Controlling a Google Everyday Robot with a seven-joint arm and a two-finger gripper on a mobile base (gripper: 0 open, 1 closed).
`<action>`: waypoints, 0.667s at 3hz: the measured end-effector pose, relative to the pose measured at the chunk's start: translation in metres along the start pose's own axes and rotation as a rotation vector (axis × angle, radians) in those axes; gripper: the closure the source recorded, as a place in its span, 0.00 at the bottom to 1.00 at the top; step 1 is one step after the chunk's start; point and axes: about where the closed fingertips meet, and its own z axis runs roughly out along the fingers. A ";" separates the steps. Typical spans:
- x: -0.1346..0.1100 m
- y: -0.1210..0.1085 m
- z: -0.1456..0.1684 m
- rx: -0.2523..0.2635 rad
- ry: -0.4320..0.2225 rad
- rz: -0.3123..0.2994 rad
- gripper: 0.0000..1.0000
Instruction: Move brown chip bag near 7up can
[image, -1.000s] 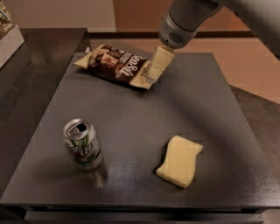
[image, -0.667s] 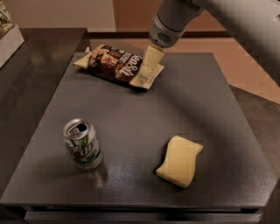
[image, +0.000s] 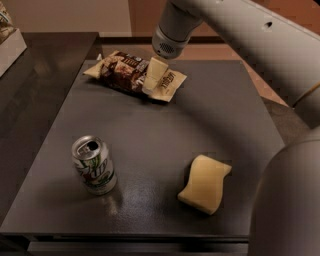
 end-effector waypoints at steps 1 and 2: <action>-0.010 0.007 0.018 -0.010 0.004 0.002 0.00; -0.015 0.013 0.034 -0.007 0.011 0.009 0.00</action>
Offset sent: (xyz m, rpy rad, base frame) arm 0.0057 0.0397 -0.0423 -0.0078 0.0075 -0.0273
